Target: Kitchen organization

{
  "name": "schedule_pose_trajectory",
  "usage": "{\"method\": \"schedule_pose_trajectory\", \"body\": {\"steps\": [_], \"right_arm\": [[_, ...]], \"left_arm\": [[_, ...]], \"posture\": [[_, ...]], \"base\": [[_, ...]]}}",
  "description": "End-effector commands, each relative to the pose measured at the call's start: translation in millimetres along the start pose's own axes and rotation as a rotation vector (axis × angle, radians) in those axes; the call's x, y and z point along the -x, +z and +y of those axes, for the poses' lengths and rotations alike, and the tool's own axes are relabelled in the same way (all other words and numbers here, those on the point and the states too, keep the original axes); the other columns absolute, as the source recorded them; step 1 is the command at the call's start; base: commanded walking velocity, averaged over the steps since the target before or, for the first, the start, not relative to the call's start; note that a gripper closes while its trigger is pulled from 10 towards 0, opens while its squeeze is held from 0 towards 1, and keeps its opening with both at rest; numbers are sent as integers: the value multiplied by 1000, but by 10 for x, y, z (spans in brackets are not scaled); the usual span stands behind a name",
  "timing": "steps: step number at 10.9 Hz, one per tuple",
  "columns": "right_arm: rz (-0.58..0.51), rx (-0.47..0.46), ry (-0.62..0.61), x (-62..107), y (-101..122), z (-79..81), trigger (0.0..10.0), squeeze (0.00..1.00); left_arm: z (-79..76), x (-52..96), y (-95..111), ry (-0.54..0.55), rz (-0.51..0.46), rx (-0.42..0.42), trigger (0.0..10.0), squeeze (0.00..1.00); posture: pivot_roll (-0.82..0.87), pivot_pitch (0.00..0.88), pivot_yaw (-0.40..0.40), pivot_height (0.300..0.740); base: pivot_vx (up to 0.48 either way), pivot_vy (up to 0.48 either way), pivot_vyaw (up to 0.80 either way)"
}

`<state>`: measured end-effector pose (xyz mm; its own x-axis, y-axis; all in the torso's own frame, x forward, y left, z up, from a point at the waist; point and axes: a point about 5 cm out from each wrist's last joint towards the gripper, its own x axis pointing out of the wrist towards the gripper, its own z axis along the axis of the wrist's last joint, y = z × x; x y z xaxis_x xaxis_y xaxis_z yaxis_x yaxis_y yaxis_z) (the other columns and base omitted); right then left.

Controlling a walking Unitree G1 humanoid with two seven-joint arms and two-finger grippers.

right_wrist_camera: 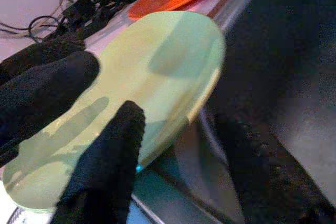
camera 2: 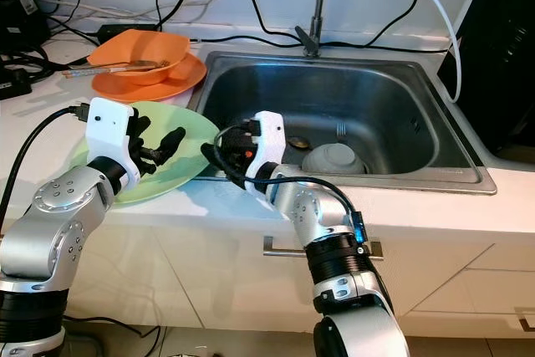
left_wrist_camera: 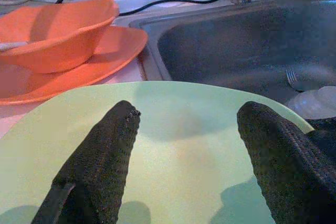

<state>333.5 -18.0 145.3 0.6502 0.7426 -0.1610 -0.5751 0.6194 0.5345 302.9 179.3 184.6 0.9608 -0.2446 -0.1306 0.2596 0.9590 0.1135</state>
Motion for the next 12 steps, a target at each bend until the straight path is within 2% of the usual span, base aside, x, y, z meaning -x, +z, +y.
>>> {"method": "schedule_pose_trajectory", "body": {"steps": [1,12], "right_arm": [[18,-20,61,-120,-84,207,0,0],[2,-9,35,-121,-74,138,0,0]], "left_arm": [[-25,0,56,-2,-16,-18,10000,0],[-27,-19,63,0,-23,-27,10000,0]], "posture": [[189,0,-14,740],[188,0,-11,740]], "base": [[0,0,0],[0,0,0]]}}
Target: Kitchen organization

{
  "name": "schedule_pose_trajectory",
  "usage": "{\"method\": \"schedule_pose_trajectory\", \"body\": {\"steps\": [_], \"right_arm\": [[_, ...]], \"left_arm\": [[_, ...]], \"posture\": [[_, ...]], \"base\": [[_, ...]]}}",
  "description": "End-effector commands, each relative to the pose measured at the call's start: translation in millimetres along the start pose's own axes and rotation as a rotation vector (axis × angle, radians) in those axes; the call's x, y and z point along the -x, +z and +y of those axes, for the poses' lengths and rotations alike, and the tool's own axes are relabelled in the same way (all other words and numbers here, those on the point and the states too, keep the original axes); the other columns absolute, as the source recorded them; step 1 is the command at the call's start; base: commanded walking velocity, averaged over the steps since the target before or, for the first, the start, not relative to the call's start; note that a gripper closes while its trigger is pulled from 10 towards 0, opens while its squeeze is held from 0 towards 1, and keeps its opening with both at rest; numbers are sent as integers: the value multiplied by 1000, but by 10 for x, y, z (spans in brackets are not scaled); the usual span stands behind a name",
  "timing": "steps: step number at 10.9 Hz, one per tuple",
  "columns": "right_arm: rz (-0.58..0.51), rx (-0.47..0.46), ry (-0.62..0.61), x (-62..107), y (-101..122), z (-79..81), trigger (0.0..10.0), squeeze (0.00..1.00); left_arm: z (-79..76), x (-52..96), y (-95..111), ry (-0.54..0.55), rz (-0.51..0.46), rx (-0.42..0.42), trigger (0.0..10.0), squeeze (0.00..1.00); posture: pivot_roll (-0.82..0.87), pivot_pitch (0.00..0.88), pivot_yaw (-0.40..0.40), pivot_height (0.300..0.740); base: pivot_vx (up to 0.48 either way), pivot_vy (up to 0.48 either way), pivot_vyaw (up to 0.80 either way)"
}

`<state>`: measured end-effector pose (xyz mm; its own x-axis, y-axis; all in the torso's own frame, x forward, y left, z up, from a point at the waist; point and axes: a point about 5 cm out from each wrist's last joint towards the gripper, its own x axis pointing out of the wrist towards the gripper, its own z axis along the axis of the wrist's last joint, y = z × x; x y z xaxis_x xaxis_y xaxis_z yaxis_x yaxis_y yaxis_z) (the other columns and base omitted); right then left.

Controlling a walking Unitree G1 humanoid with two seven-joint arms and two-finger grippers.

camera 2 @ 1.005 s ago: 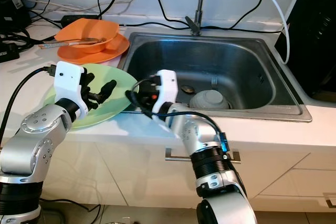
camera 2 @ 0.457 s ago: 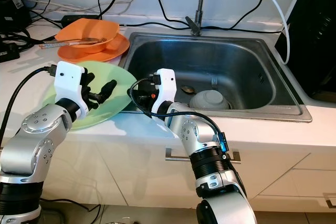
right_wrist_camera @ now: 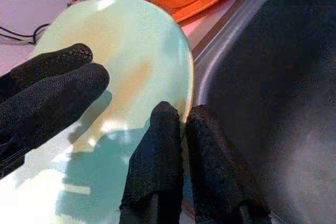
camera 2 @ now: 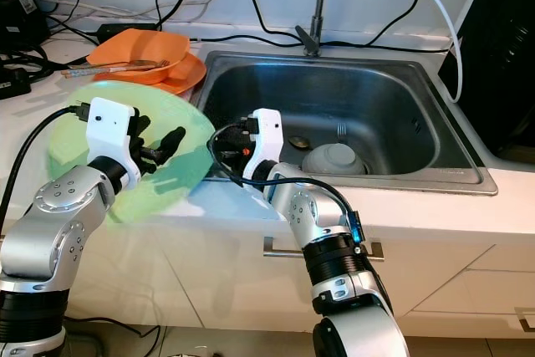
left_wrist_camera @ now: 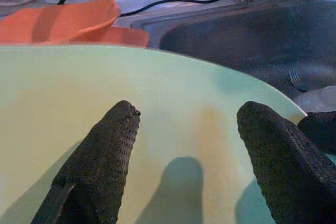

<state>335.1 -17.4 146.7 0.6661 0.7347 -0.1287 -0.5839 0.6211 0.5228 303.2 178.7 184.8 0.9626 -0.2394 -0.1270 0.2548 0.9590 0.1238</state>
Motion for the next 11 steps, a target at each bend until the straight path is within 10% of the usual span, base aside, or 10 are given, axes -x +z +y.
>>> {"method": "schedule_pose_trajectory", "body": {"steps": [1,10,11], "right_arm": [[38,-26,30,-105,-97,135,0,0],[-44,-85,-283,16,79,-292,471,0],[-61,-96,-311,58,112,-350,10000,0]], "left_arm": [[-26,-20,62,-7,-22,-16,10000,0],[-72,-36,434,19,-292,98,10000,0],[-68,-34,438,22,-300,106,10000,0]], "posture": [[188,0,-11,740],[178,0,3,740],[178,0,4,740]], "base": [[0,0,0],[0,0,0],[0,0,0]]}}
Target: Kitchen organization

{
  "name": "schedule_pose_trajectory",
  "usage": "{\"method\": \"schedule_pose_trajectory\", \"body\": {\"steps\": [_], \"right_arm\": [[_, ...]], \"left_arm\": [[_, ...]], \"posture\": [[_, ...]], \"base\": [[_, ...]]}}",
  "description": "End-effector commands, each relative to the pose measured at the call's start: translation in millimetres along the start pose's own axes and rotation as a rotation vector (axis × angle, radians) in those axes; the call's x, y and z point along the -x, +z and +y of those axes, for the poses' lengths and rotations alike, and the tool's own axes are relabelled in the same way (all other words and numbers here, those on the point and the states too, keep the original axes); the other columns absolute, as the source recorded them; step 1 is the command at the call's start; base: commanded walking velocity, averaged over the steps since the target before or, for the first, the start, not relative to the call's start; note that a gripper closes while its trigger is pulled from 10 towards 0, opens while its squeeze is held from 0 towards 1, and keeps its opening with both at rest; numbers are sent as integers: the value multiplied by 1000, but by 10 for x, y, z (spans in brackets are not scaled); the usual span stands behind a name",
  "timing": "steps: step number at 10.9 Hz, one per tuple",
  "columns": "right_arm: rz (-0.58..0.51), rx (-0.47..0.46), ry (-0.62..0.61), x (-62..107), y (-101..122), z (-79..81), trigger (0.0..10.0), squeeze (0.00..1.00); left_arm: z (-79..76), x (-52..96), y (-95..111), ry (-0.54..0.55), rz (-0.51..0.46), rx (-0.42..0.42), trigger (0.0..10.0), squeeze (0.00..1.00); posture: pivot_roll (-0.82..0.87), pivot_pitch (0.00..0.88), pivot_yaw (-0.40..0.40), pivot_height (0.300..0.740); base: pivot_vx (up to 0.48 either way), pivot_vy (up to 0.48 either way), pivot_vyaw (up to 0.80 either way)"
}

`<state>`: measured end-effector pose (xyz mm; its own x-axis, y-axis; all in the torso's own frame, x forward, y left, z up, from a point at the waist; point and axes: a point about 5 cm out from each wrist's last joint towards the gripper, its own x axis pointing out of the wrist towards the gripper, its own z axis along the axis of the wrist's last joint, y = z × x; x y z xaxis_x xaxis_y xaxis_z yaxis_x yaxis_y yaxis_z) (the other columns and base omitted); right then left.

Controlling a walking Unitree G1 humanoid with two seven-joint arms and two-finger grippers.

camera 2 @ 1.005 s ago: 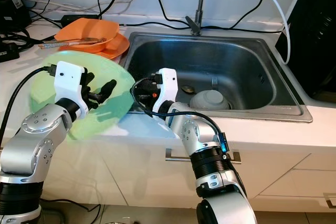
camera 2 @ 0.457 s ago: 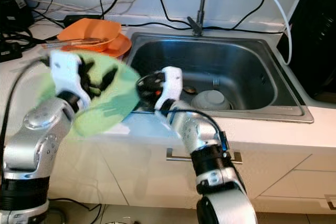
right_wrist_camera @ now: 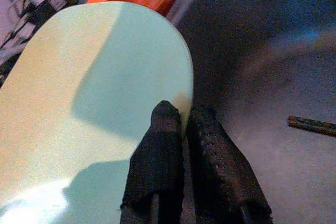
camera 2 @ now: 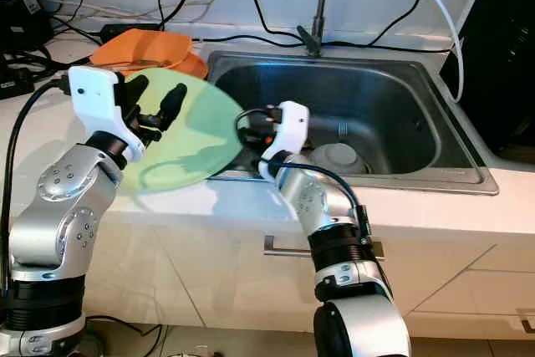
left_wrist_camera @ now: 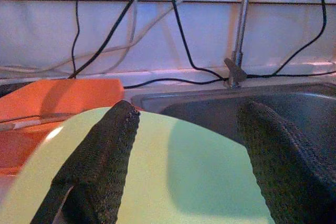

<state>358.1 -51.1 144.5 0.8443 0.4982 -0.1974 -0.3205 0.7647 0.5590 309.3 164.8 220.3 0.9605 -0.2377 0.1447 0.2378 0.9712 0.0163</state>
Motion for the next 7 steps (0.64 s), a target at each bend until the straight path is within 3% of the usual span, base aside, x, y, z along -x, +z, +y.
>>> {"method": "schedule_pose_trajectory", "body": {"steps": [1,4,5,7], "right_arm": [[8,-10,-66,3,-14,-83,10000,0],[-152,-170,-297,206,347,-562,10000,0],[-157,-175,-307,217,361,-583,10000,0],[-256,-265,-419,326,513,-785,10000,0]], "left_arm": [[7,-5,74,6,-42,8,10000,0],[33,-17,18,24,-50,42,10000,0],[29,-19,15,24,-50,43,10000,0],[47,-13,-9,34,-45,52,10000,0]], "posture": [[177,0,5,740],[157,0,14,740],[157,0,14,740],[158,0,17,740]], "base": [[0,0,0],[0,0,0],[0,0,0],[0,0,0]]}}
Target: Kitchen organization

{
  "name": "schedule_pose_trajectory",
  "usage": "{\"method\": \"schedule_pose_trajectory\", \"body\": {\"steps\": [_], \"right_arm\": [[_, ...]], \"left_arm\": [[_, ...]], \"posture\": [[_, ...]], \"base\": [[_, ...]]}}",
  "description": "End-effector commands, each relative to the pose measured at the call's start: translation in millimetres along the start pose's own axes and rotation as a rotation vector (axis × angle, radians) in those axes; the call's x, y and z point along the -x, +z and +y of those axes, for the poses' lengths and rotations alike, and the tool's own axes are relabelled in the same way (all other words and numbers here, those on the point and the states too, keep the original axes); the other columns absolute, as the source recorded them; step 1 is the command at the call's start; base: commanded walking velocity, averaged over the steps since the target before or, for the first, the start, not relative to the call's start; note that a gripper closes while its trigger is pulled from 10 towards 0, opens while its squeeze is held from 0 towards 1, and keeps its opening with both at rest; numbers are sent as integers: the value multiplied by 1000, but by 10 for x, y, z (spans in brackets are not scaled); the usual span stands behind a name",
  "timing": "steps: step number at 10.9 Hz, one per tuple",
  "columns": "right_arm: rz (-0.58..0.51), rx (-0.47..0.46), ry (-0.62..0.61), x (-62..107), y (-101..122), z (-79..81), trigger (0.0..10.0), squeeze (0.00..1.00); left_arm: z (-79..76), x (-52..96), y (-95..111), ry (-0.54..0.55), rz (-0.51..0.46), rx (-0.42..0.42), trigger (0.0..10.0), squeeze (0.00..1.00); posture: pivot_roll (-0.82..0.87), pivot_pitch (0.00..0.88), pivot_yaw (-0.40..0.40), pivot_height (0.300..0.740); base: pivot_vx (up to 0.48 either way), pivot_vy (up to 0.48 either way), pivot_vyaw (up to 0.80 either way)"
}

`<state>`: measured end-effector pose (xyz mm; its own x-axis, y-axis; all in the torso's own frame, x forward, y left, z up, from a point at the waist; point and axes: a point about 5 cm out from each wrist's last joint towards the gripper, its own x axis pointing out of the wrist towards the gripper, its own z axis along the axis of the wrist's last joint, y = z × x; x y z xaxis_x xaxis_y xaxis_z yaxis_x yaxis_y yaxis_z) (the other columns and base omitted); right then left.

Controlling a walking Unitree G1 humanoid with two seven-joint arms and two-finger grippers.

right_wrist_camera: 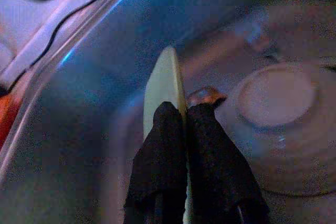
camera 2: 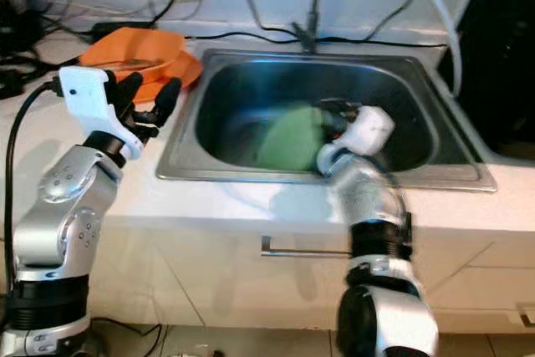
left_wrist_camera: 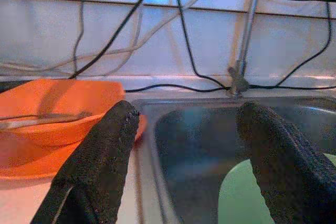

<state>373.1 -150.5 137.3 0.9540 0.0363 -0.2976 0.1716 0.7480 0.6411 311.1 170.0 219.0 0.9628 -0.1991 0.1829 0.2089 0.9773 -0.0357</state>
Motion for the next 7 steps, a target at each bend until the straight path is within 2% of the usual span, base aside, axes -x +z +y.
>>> {"method": "schedule_pose_trajectory", "body": {"steps": [1,2,3,4,7], "right_arm": [[-53,-54,-1,-14,114,68,10000,0],[-126,-94,-54,-9,207,-9,10000,0],[-148,-22,-45,-5,234,1,10000,0],[-138,89,-28,-14,214,28,10000,0],[-69,362,29,-58,63,83,10000,0]], "left_arm": [[-4,-8,-3,-1,-4,6,10000,0],[-1,-4,-21,1,-1,8,10000,0],[-1,-5,-35,1,6,6,10000,0],[-2,-2,-62,-2,23,2,10000,0],[-71,34,-195,-66,110,-29,10000,0]], "posture": [[158,0,18,740],[159,0,18,740],[159,0,18,740],[156,0,19,740],[160,0,13,740]], "base": [[0,0,0],[0,0,0],[0,0,0],[0,0,0],[0,0,0]]}}
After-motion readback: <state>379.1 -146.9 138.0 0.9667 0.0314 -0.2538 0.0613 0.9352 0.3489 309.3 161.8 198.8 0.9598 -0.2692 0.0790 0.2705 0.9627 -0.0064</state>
